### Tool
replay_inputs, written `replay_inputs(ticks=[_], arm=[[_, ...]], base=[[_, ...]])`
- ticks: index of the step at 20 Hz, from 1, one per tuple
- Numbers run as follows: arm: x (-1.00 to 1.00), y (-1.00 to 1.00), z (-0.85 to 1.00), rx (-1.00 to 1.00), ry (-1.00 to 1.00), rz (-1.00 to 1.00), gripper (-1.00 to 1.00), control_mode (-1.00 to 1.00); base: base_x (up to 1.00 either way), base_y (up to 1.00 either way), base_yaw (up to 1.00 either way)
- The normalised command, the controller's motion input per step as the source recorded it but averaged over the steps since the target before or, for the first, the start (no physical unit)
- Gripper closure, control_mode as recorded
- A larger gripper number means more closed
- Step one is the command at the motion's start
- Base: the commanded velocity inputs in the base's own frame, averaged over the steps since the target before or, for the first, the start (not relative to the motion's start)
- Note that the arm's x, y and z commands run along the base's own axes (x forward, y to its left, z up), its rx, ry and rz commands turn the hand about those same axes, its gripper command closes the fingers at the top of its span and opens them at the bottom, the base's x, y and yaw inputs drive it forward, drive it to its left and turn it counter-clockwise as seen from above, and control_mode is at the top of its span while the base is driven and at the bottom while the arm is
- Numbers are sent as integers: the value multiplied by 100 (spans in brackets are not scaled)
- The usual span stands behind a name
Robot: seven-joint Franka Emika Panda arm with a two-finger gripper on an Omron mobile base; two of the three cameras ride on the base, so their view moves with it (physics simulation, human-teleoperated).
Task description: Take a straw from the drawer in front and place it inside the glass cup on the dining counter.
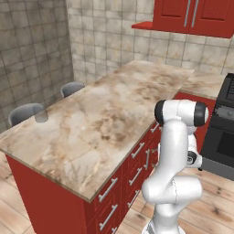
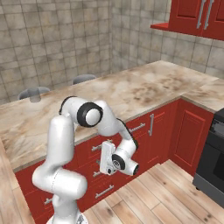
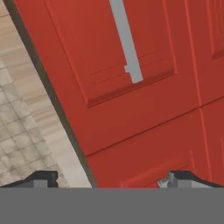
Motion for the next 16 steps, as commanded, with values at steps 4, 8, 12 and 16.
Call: replay_inputs(ticks=[4, 8, 12, 16], arm=[[34, 0, -4, 11, 0, -2, -100, -100], [25, 2, 0, 7, 0, 0, -100, -100], [28, 27, -1, 1, 0, 0, -100, -100], [32, 40, -11, 0, 0, 0, -100, -100]], base=[[0, 0, 0], [0, 0, 0], [0, 0, 0], [0, 0, 0]])
